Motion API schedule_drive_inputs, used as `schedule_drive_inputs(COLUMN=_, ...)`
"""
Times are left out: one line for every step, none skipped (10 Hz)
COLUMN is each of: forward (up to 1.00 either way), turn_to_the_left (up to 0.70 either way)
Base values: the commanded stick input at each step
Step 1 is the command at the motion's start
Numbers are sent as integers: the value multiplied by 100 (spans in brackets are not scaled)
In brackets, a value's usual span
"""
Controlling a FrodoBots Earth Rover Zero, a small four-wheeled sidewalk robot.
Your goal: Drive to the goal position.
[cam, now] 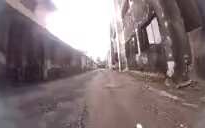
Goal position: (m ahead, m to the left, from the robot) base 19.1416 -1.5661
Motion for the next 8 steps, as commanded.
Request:
schedule_drive_inputs(forward=100, turn_to_the_left=1)
schedule_drive_inputs(forward=100, turn_to_the_left=1)
schedule_drive_inputs(forward=100, turn_to_the_left=1)
schedule_drive_inputs(forward=100, turn_to_the_left=1)
schedule_drive_inputs(forward=100, turn_to_the_left=1)
schedule_drive_inputs(forward=100, turn_to_the_left=1)
schedule_drive_inputs(forward=100, turn_to_the_left=1)
schedule_drive_inputs(forward=100, turn_to_the_left=1)
